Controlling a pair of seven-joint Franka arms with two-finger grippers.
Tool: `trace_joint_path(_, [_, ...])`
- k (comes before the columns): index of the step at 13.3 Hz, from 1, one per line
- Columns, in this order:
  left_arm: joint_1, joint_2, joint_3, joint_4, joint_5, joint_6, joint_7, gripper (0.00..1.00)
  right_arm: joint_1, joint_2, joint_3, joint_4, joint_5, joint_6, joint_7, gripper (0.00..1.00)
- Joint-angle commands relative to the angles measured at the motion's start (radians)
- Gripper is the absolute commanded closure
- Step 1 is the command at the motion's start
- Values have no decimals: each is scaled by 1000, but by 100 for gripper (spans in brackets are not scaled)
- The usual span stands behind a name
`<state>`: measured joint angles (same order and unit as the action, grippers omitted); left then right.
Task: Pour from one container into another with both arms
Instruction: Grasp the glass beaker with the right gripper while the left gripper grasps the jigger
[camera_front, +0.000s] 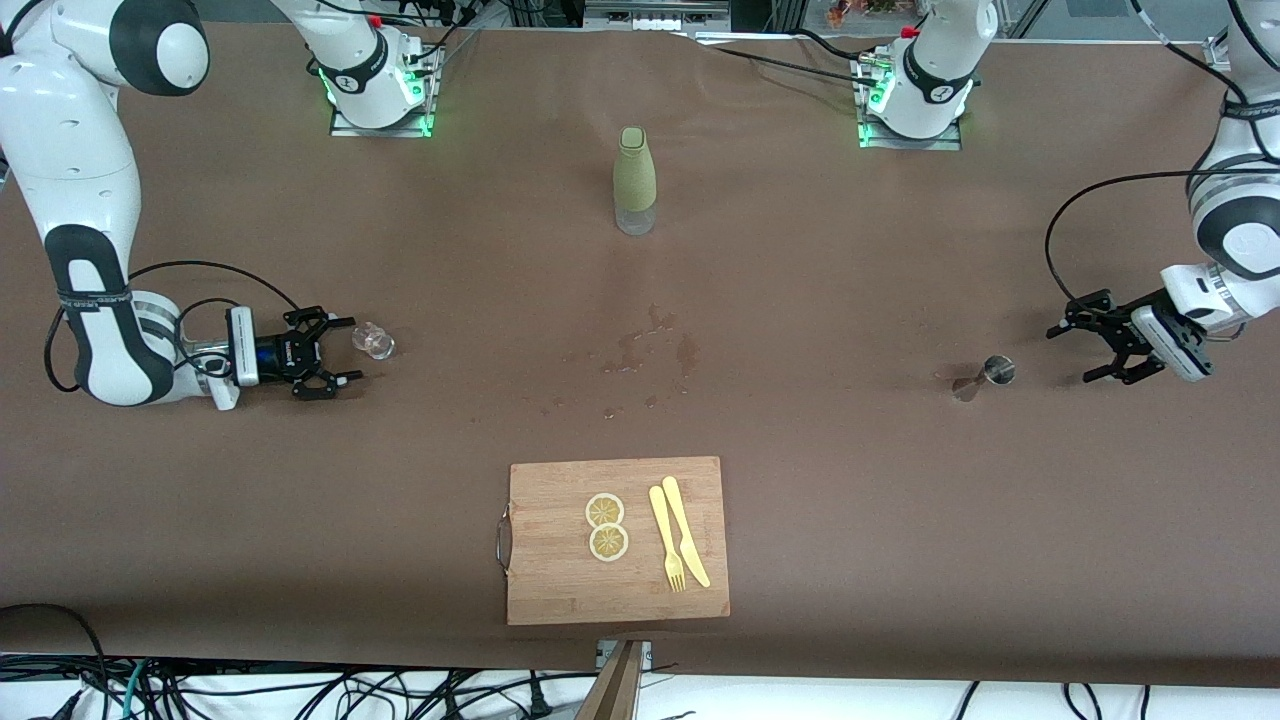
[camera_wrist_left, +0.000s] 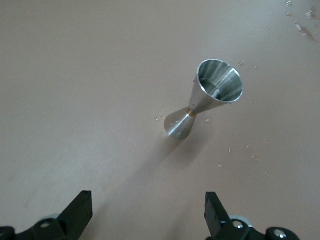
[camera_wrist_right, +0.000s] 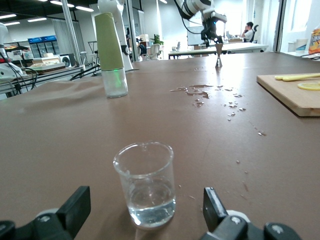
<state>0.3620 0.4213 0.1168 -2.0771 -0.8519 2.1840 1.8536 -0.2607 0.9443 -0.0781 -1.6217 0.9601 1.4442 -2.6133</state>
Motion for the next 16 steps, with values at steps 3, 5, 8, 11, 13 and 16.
trace_joint_path(3, [20, 137, 14, 45, -307, -202, 548, 1, -8, 33, 12, 11, 16, -47, -44, 0])
trace_joint_path(5, [23, 168, 20, 63, -323, -284, 645, 1, 0, 39, 24, 11, 43, -42, -42, 0])
trace_joint_path(8, [31, 211, 49, 77, -363, -369, 815, 1, 21, 54, 24, 11, 60, -45, -42, 0])
trace_joint_path(11, [34, 263, 53, 115, -414, -429, 979, 2, 23, 54, 24, 11, 60, -53, -47, 26])
trace_joint_path(13, [31, 301, 53, 140, -426, -472, 1000, 1, 23, 60, 24, 11, 60, -60, -48, 61])
trace_joint_path(16, [25, 332, 53, 172, -423, -507, 1000, 2, 23, 60, 24, 11, 62, -67, -45, 79])
